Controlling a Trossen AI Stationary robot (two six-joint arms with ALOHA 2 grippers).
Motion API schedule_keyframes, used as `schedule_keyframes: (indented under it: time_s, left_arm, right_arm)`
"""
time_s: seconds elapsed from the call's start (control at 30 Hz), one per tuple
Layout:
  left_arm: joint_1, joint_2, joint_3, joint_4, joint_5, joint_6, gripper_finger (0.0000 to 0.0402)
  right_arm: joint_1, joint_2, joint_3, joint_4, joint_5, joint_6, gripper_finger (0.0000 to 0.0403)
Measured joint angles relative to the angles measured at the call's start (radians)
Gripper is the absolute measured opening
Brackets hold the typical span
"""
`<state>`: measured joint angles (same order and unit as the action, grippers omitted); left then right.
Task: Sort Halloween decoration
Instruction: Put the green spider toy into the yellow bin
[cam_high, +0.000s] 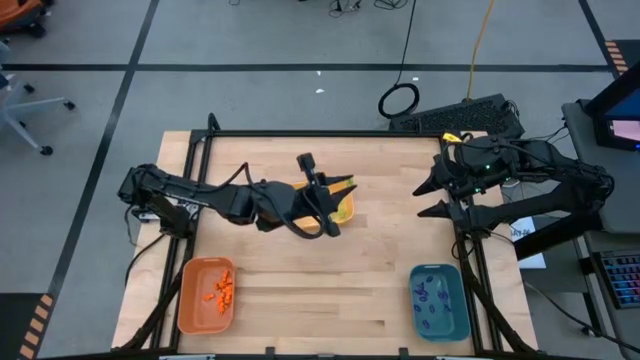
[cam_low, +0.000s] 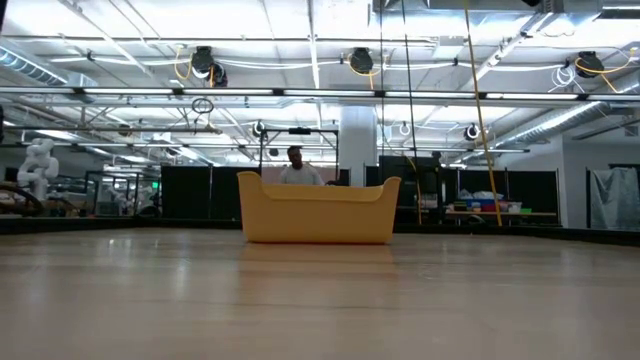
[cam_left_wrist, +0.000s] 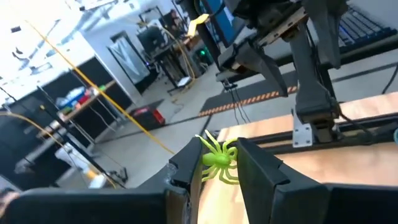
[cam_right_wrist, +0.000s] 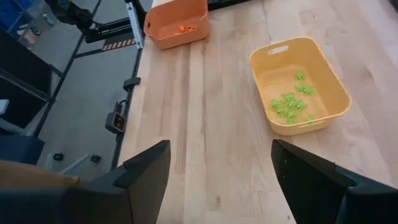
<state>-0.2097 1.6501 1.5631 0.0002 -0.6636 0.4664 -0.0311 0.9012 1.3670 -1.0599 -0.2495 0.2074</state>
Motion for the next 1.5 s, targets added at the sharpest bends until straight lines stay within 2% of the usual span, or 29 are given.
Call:
schedule_keyframes:
  time_s: [0.17, 0.83, 0.97, 1.3, 1.37, 1.5]
  left_arm:
    - [0.000, 0.000, 0.000, 0.021, 0.000, 0.071, 0.0086]
    - [0.000, 0.000, 0.000, 0.013, 0.000, 0.048, 0.0086]
    - [0.000, 0.000, 0.000, 0.014, 0.000, -0.116, 0.0086]
    - [0.000, 0.000, 0.000, 0.013, 0.001, -0.699, 0.0086]
    - [0.000, 0.000, 0.000, -0.006, 0.010, -0.730, 0.0086]
    - [0.005, 0.000, 0.000, -0.096, 0.031, -0.687, 0.0086]
  right_arm:
    - [0.000, 0.000, 0.000, 0.000, 0.017, 0.006, 0.0265]
    - [0.000, 0.000, 0.000, 0.000, 0.017, 0.015, 0.0265]
    - [0.000, 0.000, 0.000, 0.000, 0.017, 0.016, 0.0265]
    - [0.000, 0.000, 0.000, 0.000, 0.046, 0.016, 0.0265]
    - [0.000, 0.000, 0.000, 0.000, 0.047, 0.016, 0.0265]
    - [0.000, 0.000, 0.000, 0.000, 0.047, 0.017, 0.0265]
